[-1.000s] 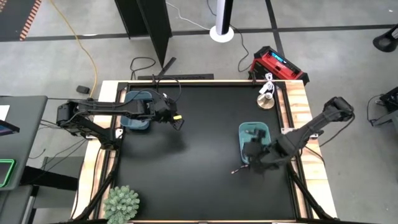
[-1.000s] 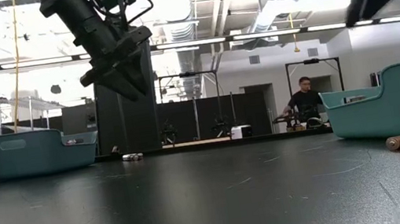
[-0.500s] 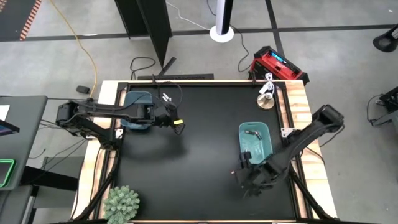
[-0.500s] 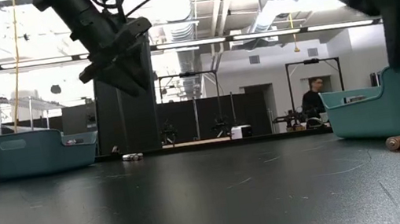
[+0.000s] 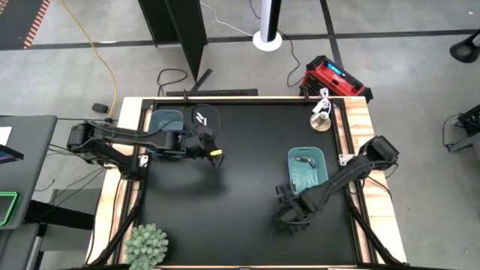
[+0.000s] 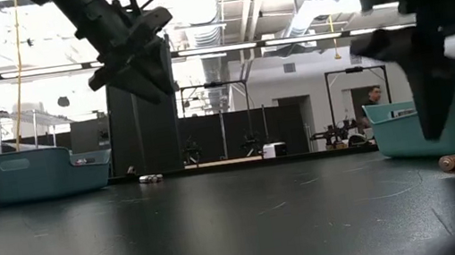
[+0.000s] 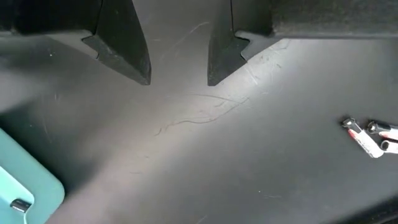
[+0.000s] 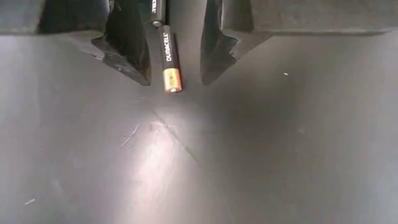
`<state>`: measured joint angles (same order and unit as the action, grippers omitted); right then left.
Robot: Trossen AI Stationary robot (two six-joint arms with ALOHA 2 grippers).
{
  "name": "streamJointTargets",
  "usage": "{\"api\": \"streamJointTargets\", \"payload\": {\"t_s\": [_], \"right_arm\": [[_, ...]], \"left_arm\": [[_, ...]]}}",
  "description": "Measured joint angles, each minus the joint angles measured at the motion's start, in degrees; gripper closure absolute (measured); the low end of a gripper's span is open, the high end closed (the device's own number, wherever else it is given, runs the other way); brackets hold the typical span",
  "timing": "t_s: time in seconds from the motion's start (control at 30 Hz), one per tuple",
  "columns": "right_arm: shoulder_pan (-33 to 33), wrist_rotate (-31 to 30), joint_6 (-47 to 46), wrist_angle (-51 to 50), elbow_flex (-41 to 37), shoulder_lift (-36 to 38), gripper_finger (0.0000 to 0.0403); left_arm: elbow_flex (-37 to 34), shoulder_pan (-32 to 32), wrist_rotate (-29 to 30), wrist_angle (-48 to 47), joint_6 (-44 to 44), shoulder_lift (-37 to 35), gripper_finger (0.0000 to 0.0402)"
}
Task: Sort batteries
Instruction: Put the brown battery into the green bin
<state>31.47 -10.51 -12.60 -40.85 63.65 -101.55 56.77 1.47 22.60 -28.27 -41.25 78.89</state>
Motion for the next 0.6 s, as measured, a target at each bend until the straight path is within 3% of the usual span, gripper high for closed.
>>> {"api": "streamJointTargets", "payload": {"t_s": [0.33, 0.6], "right_arm": [[-2.4, 2.0, 0.7, -3.1, 1.1, -4.5, 0.0260], [-2.7, 2.6, 4.0, -2.0, 1.1, -5.1, 0.0331]], "left_arm": [[0.0, -0.3, 1.6, 0.0, 0.8, 0.0, 0.0249], [0.0, -0.3, 1.8, 1.1, 1.8, 0.0, 0.0249]]}}
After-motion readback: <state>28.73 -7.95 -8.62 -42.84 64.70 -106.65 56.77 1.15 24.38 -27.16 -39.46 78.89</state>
